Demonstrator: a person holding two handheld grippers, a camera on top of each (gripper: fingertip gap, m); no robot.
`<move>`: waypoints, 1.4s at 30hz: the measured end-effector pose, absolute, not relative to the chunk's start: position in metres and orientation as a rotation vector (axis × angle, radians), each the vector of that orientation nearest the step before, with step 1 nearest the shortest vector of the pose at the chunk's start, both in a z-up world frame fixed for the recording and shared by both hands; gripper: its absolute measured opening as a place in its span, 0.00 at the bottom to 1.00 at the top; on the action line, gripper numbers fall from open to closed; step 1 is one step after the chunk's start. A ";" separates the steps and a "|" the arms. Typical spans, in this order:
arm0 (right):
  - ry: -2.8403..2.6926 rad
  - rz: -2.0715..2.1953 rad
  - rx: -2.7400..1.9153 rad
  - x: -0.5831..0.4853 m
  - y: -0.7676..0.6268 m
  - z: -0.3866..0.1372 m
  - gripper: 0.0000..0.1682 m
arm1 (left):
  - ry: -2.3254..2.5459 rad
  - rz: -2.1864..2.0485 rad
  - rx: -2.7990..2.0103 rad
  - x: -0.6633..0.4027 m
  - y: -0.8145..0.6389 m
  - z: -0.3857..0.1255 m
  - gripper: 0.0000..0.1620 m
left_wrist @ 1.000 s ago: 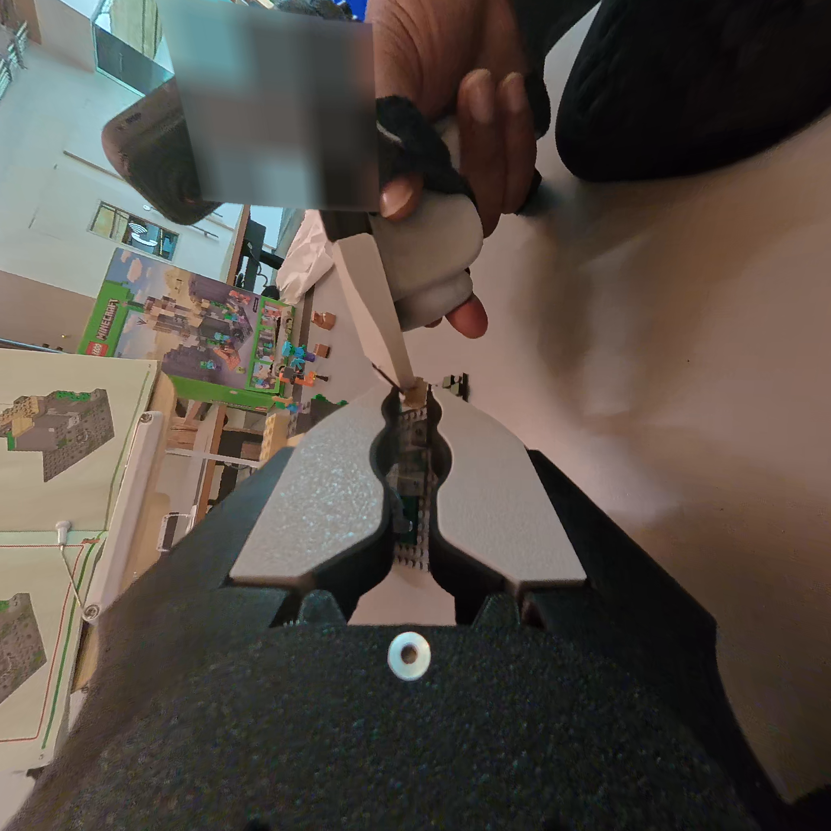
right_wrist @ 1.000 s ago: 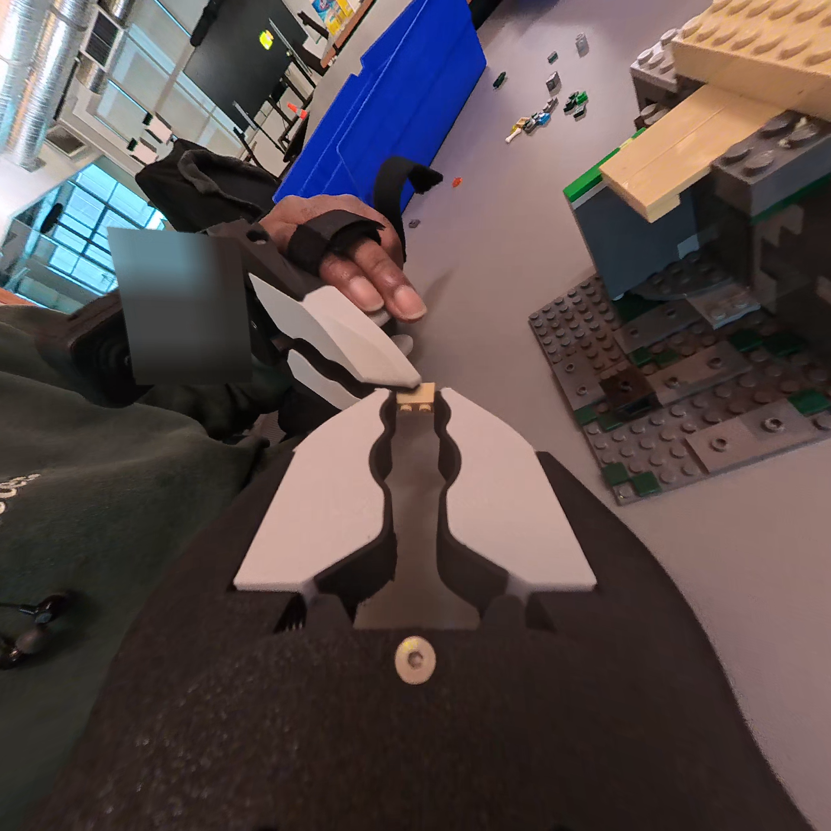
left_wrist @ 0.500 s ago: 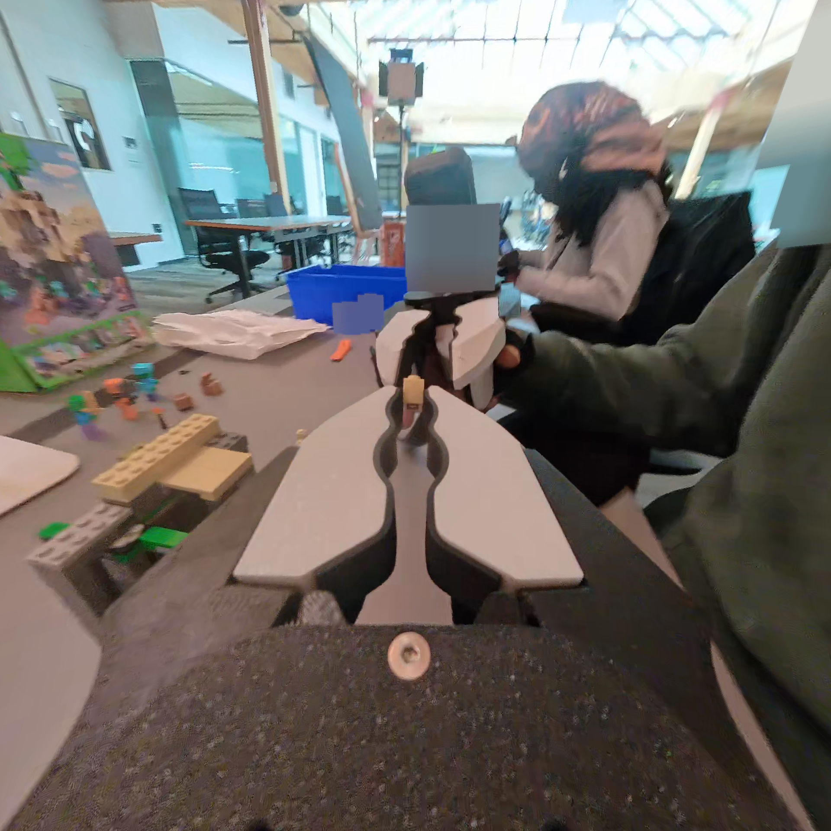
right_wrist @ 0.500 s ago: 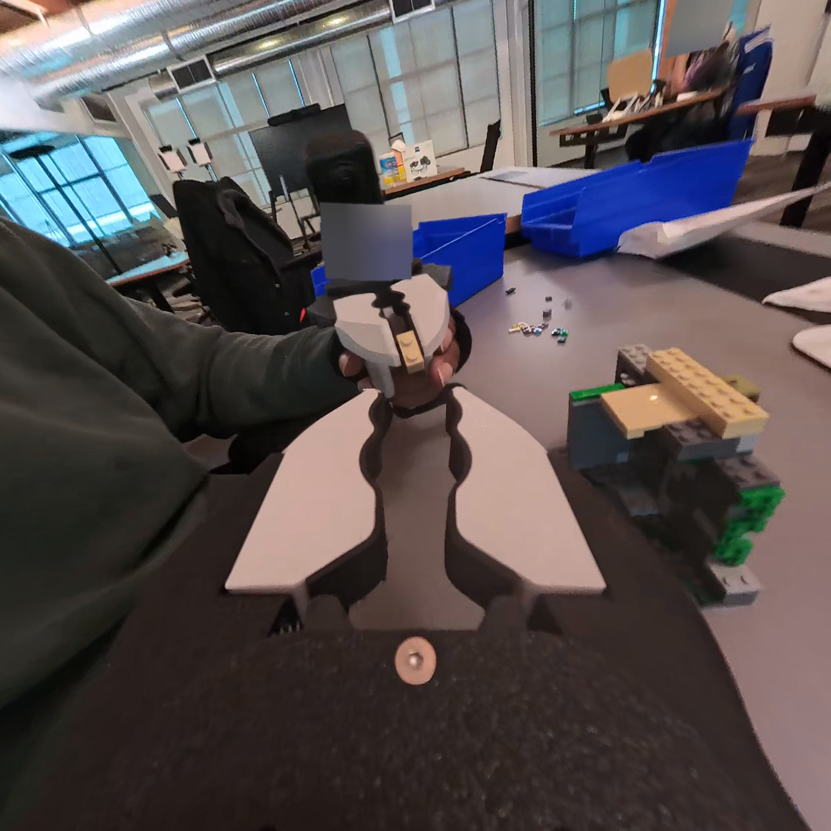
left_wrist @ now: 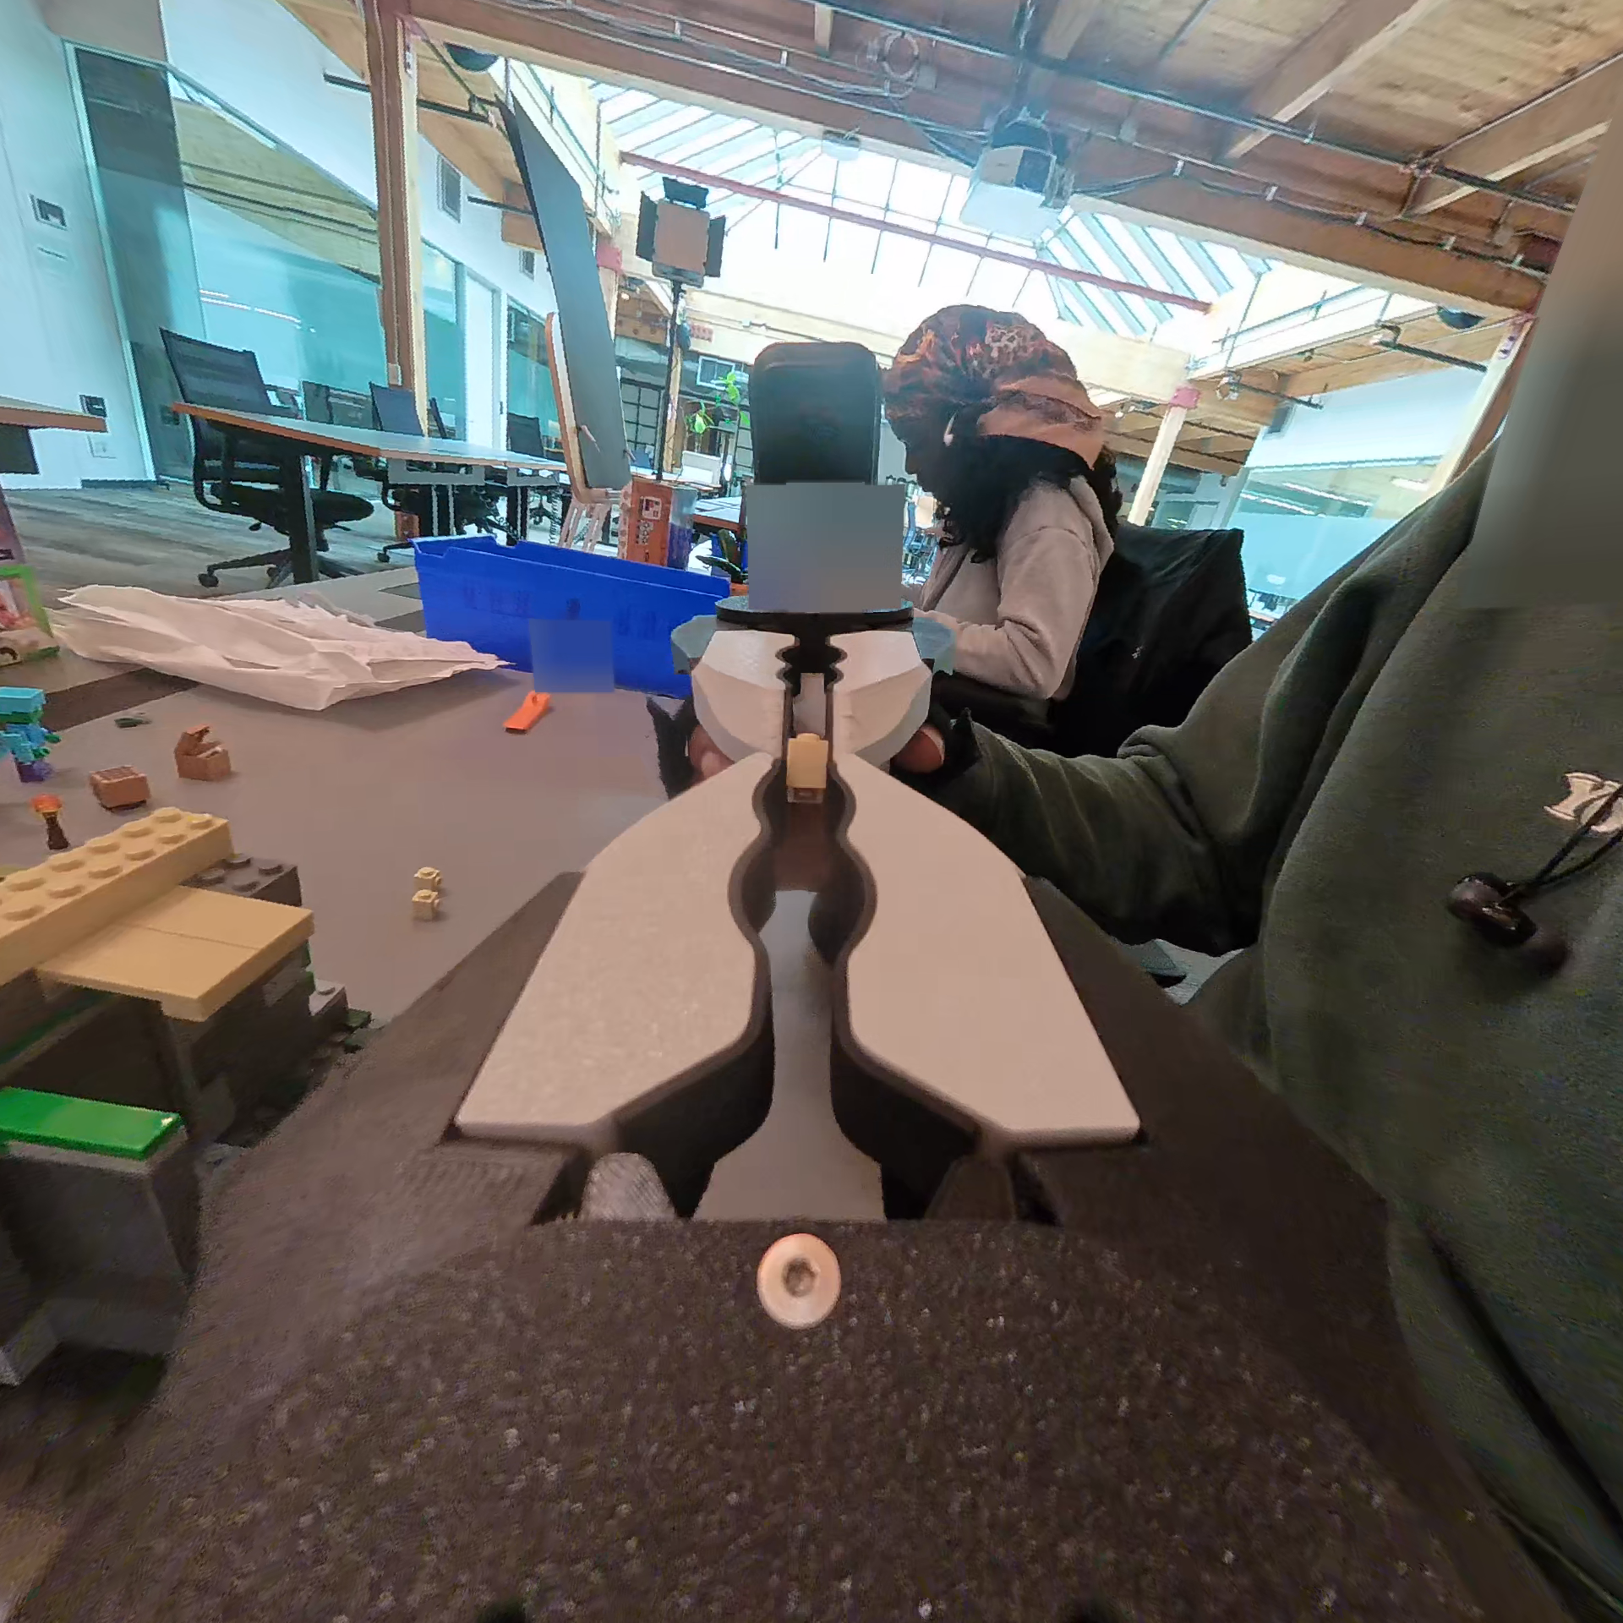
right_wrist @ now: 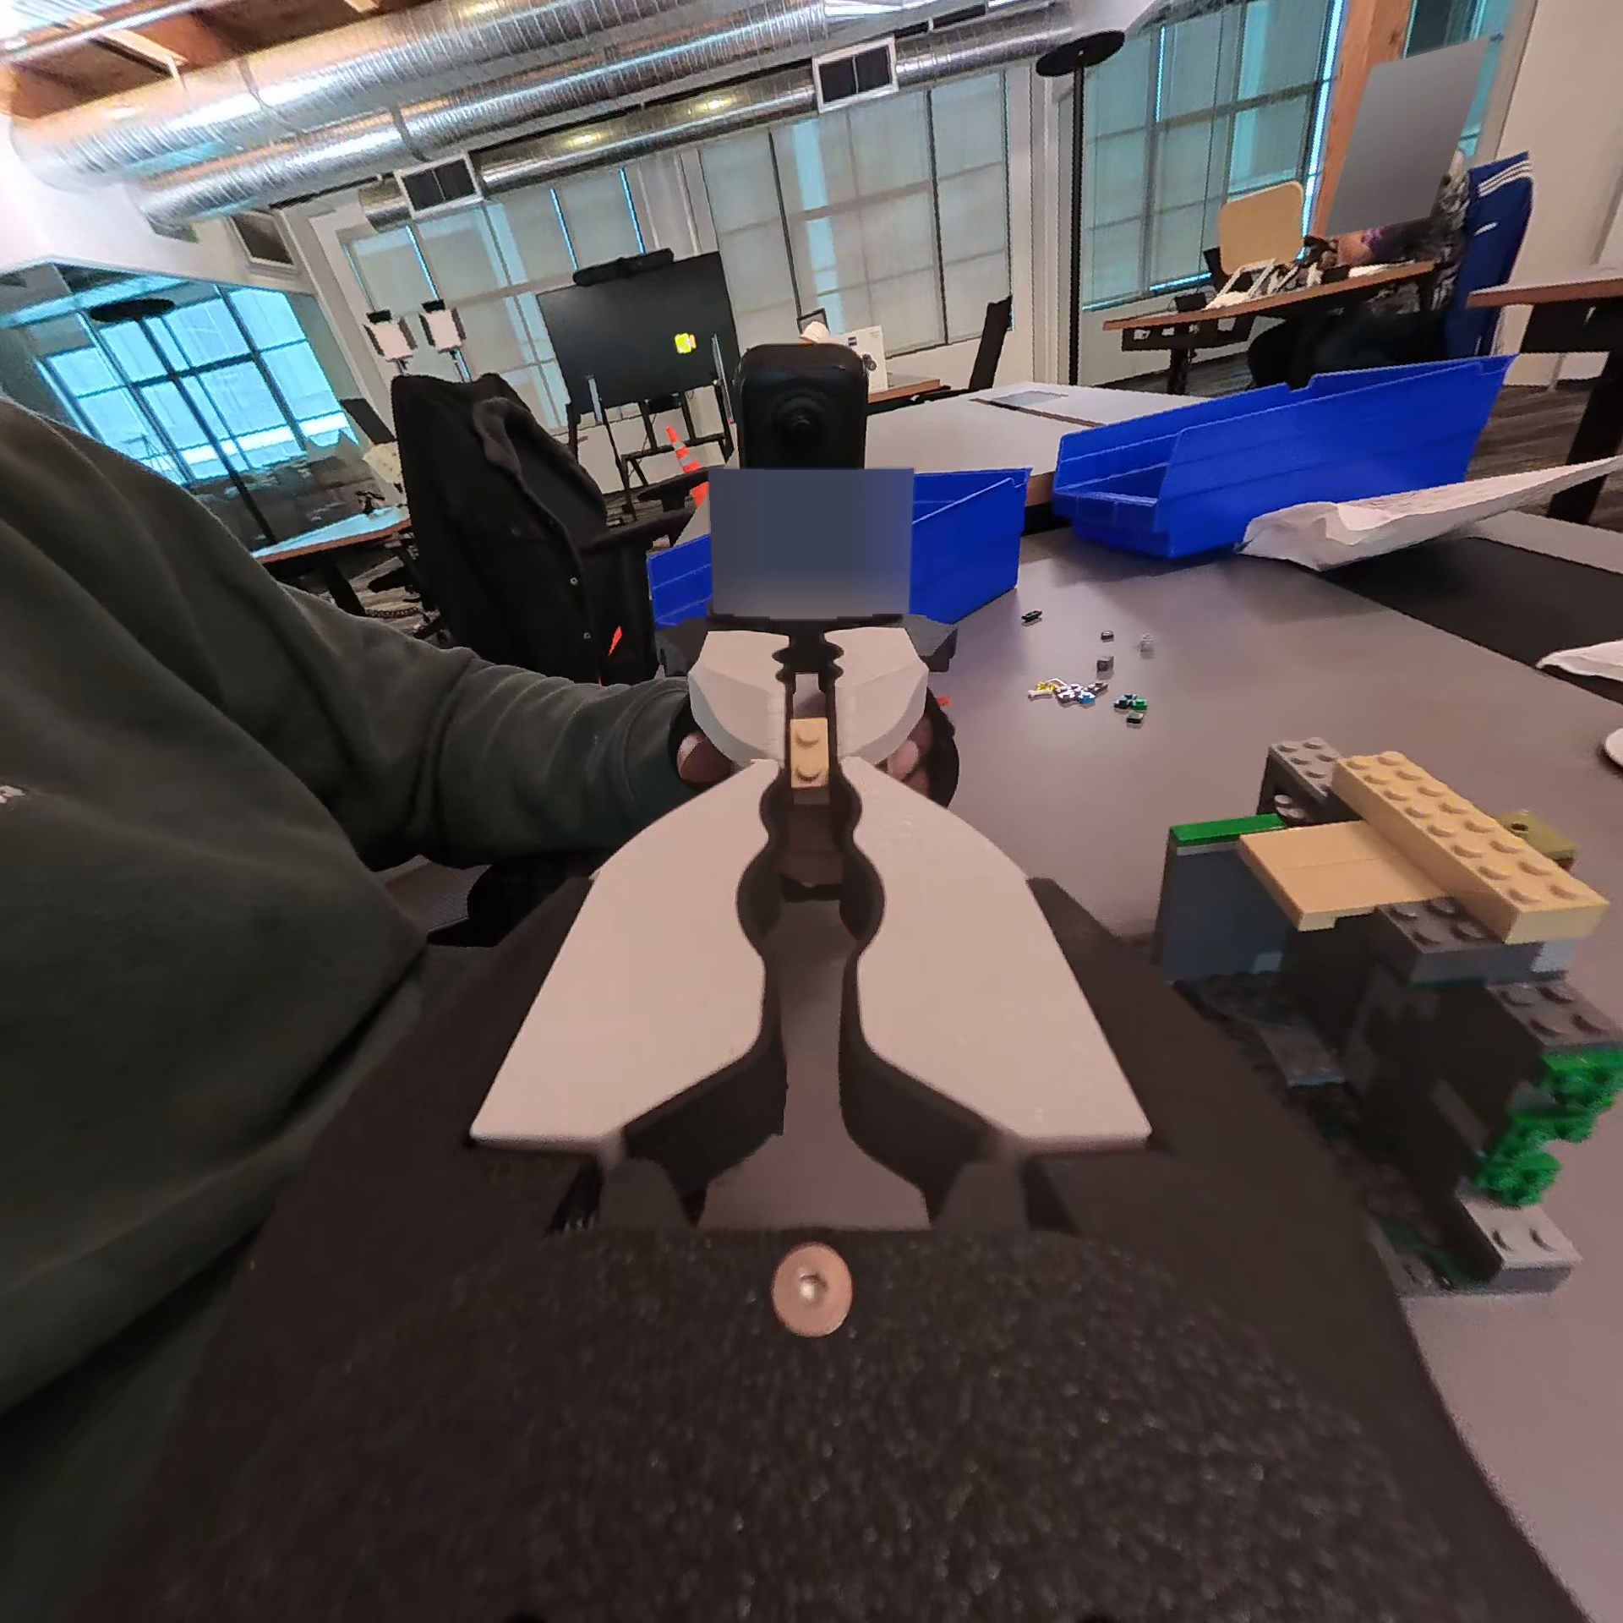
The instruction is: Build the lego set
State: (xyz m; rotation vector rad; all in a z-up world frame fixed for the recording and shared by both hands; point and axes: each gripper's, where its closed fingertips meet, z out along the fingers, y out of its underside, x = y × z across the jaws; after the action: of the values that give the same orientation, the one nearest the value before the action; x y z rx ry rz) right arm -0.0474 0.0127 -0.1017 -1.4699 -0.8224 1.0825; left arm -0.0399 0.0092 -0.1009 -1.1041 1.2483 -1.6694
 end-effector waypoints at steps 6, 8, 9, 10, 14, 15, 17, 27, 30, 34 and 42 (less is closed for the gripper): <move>-0.822 1.065 -1.516 -0.045 0.016 -0.108 0.04 | 1.261 -1.584 -1.117 -0.040 0.015 -0.106 0.09; -0.817 1.049 -1.538 -0.041 0.019 -0.112 0.04 | 1.274 -1.542 -1.135 -0.041 0.019 -0.110 0.10; -0.820 1.045 -1.552 -0.040 0.020 -0.114 0.04 | 1.278 -1.524 -1.140 -0.041 0.021 -0.112 0.10; -0.828 1.036 -1.567 -0.039 0.021 -0.117 0.04 | 1.285 -1.504 -1.146 -0.041 0.022 -0.114 0.10; -0.942 0.903 -1.662 -0.036 0.022 -0.138 0.04 | 1.370 -1.381 -1.163 -0.039 0.023 -0.128 0.09; -0.981 0.870 -1.684 -0.035 0.021 -0.144 0.04 | 1.401 -1.339 -1.168 -0.038 0.023 -0.133 0.09; -1.042 0.834 -1.721 -0.035 0.018 -0.154 0.04 | 1.462 -1.264 -1.182 -0.036 0.022 -0.144 0.09; -1.169 0.844 -1.761 -0.036 0.004 -0.169 0.04 | 1.625 -1.196 -1.173 -0.037 0.008 -0.165 0.08; -1.182 0.837 -1.761 -0.037 0.003 -0.171 0.04 | 1.643 -1.203 -1.167 -0.038 0.005 -0.166 0.07; -1.183 0.826 -1.757 -0.037 0.004 -0.170 0.04 | 1.667 -1.223 -1.156 -0.039 0.001 -0.168 0.08; -1.205 0.823 -1.743 -0.040 0.000 -0.170 0.04 | 1.681 -1.224 -1.146 -0.038 -0.003 -0.169 0.05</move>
State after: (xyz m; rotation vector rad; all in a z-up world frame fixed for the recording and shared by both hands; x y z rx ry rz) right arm -0.0401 0.0002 -0.1702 -1.7435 -1.2053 0.8232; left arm -0.0381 -0.0025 -0.1692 -1.1459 1.6808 -1.2244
